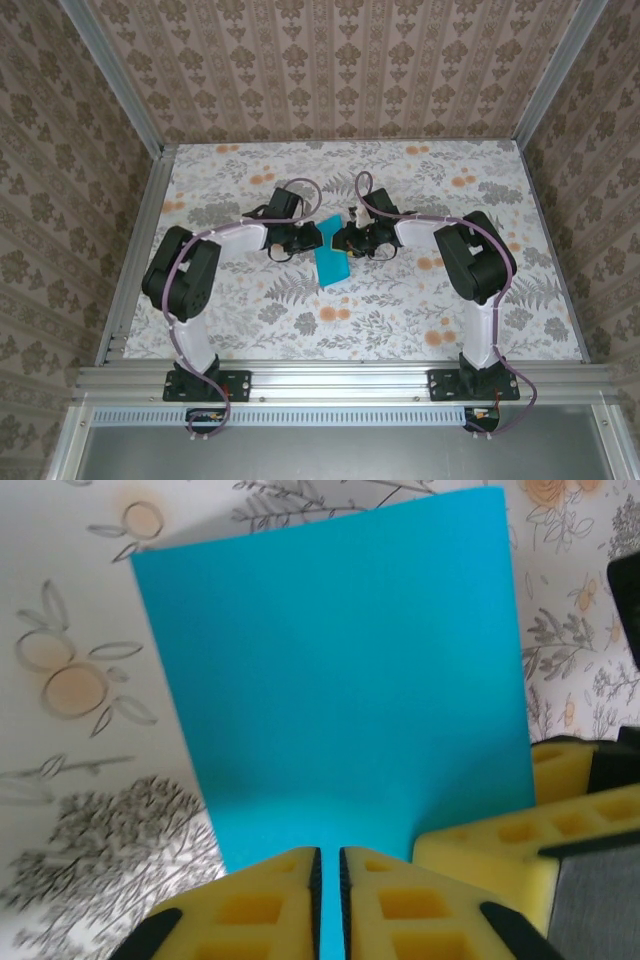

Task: Fold a paper plane with a square sheet of paper (pick it up from the middle)
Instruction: Fold the square sheet of paper in half at the center of the table, then hold the square sheet of paper at the center of the table.

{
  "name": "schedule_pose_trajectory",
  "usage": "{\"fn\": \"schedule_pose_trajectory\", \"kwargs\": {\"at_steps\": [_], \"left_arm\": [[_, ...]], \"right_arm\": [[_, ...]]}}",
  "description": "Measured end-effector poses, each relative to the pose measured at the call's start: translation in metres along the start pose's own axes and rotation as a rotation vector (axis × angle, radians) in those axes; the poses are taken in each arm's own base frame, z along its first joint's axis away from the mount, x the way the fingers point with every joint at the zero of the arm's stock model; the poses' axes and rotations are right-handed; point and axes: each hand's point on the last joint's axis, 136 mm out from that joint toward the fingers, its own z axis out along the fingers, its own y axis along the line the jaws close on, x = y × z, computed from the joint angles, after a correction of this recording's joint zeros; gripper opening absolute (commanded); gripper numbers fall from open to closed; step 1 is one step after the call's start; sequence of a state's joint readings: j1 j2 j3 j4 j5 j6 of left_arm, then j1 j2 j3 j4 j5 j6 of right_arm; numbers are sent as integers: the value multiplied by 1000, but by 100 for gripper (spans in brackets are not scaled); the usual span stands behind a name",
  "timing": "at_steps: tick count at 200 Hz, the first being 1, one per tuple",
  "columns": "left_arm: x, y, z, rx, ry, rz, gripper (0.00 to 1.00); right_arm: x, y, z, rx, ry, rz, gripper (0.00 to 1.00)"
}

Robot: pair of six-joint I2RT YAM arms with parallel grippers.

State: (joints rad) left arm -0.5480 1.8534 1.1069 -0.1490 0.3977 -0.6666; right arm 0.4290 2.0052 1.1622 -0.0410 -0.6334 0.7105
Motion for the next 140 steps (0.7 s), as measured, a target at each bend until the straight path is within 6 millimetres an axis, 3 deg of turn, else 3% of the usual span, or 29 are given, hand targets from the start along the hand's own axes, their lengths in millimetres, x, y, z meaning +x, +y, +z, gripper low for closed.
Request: {"fn": "schedule_pose_trajectory", "kwargs": {"at_steps": [46, 88, 140], "left_arm": [[-3, 0, 11, -11, 19, -4, 4], [9, 13, 22, -53, 78, -33, 1], [10, 14, 24, -66, 102, -44, 0]], "right_arm": [[1, -1, 0, 1, 2, 2, 27], [2, -2, 0, 5, 6, 6, 27], [10, -8, -1, 38, 43, 28, 46]]}}
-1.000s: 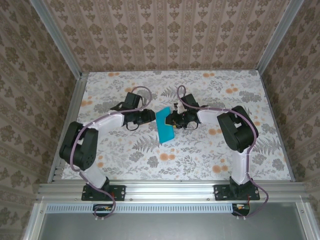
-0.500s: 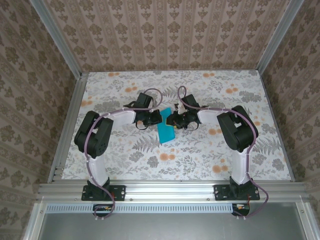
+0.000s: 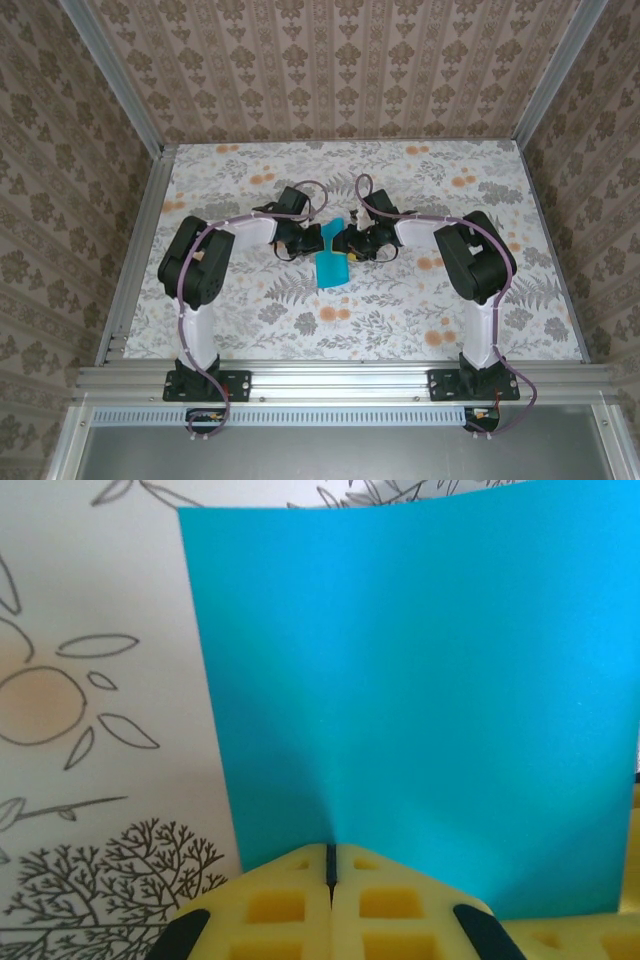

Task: Fold a paper plane with a square sheet of paper (pick it up from the middle)
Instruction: Hold the square sheet of paper at the center of the table.

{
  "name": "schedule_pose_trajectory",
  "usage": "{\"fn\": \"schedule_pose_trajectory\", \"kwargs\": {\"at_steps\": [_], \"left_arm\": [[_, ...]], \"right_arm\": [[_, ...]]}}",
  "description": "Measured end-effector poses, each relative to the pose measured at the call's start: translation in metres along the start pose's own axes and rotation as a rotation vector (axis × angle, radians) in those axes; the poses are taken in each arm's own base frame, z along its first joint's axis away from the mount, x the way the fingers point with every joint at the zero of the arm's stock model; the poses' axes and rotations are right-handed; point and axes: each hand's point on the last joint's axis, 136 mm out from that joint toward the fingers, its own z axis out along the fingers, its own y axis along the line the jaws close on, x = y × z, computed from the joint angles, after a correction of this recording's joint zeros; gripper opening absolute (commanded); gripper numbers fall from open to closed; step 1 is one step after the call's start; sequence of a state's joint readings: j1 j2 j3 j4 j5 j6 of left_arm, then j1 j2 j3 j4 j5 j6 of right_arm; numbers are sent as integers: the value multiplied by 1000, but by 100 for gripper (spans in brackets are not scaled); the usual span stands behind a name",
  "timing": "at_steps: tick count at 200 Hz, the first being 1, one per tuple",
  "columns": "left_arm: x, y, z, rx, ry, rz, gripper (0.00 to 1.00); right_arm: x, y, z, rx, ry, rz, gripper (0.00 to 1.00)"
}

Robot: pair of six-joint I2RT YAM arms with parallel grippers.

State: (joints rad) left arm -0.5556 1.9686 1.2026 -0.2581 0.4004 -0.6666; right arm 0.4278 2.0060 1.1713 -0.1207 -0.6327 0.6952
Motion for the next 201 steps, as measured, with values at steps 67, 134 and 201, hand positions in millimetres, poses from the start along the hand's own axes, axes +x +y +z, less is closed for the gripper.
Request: {"fn": "schedule_pose_trajectory", "kwargs": {"at_steps": [67, 134, 201], "left_arm": [[1, -3, 2, 16, 12, 0, 0], [1, -6, 3, 31, 22, 0, 0], [2, -7, 2, 30, 26, 0, 2]], "right_arm": [[0, -11, -23, 142, -1, -31, 63], [-8, 4, -28, 164, -4, -93, 61], [1, -12, -13, 211, 57, -101, 60]]}}
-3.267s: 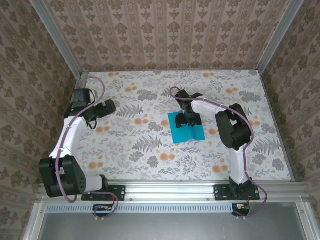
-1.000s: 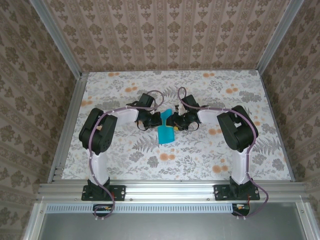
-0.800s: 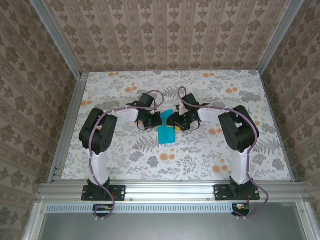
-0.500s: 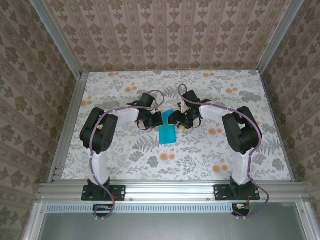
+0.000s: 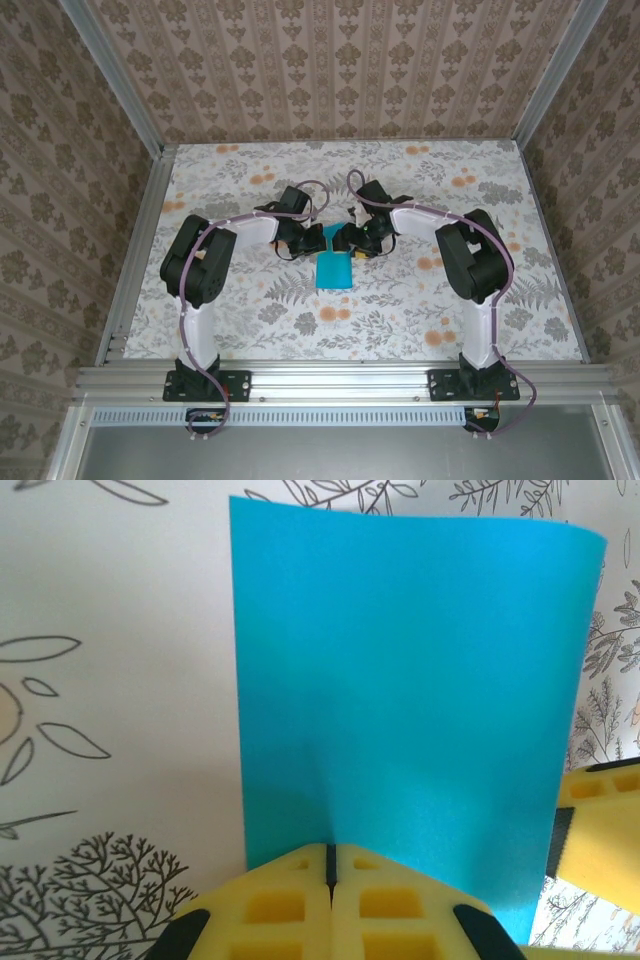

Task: Fold a paper plane with a square sheet of paper (pick it up from the middle)
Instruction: Hold the square sheet of paper at the center of the table.

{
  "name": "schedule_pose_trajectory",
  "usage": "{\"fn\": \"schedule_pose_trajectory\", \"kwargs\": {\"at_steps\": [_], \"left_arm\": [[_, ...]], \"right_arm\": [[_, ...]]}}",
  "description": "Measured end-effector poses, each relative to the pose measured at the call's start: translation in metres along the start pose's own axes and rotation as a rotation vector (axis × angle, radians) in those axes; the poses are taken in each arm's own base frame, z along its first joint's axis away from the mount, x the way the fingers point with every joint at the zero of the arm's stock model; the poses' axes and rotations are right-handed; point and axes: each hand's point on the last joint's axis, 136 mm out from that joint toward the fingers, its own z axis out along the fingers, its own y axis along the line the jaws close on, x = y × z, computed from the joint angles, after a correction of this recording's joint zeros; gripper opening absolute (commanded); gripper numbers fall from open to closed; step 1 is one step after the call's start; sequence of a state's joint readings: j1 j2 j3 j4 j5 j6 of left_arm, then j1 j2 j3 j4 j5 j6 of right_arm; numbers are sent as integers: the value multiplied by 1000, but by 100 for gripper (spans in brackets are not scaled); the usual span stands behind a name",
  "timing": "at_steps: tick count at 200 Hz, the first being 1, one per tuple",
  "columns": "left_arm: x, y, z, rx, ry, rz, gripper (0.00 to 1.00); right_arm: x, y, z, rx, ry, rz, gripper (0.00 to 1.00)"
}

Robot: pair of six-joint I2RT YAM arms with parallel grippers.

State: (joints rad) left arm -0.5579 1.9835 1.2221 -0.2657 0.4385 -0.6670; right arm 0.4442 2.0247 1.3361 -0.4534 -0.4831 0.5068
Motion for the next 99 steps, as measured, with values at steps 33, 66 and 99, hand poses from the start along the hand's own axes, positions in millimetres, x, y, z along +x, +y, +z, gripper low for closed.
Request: {"fn": "schedule_pose_trajectory", "kwargs": {"at_steps": [33, 66, 99], "left_arm": [[1, -2, 0, -1, 5, 2, 2], [2, -3, 0, -2, 8, 2, 2], [2, -3, -1, -1, 11, 1, 4]], "right_arm": [[-1, -2, -1, 19, 0, -15, 62], [-1, -2, -1, 33, -4, -35, 63], [-1, -4, -1, 44, -6, -36, 54]]}}
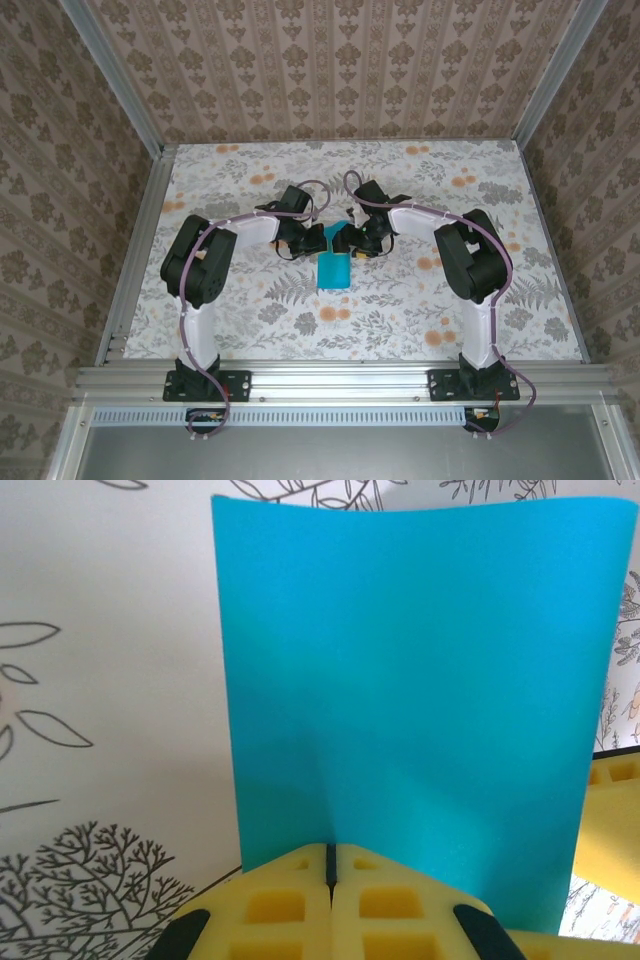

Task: Fold a paper plane with a square sheet of paper (pick it up from the middle)
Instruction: Hold the square sheet of paper at the center of the table.

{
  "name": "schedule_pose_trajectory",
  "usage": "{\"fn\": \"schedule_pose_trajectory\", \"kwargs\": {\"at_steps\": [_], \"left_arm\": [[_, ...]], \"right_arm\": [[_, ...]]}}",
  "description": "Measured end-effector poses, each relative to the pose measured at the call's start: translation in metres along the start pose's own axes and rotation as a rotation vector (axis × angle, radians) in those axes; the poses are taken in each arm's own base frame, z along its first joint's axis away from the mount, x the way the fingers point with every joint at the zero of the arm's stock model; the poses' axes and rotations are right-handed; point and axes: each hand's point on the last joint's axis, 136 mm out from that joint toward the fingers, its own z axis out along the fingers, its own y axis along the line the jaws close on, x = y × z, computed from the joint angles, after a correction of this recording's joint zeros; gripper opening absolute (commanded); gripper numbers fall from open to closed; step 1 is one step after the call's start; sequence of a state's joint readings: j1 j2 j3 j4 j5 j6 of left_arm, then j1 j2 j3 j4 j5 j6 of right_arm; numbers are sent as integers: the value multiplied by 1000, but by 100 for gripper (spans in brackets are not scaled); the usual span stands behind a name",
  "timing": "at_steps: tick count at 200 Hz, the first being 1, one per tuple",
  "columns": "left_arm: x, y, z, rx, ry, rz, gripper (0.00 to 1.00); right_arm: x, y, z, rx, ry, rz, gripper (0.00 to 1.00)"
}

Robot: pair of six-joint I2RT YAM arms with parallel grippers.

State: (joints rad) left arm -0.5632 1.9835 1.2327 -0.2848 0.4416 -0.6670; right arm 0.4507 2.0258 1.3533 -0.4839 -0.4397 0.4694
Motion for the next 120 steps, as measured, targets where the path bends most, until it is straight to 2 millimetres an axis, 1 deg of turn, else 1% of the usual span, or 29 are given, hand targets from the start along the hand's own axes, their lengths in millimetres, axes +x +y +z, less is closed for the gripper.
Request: {"fn": "schedule_pose_trajectory", "kwargs": {"at_steps": [19, 41, 74, 92, 120], "left_arm": [[-1, -1, 0, 2, -1, 1, 6], [-2, -2, -1, 4, -4, 0, 11], [-4, -3, -3, 7, -12, -18, 19], [-8, -5, -12, 15, -35, -20, 22], [-18, -7, -33, 27, -96, -29, 26]], "right_arm": [[0, -3, 0, 16, -1, 4, 45], [1, -6, 0, 26, 1, 7, 39], [3, -9, 2, 29, 4, 15, 35], [3, -11, 2, 26, 0, 20, 34], [2, -14, 2, 4, -2, 28, 33]]}}
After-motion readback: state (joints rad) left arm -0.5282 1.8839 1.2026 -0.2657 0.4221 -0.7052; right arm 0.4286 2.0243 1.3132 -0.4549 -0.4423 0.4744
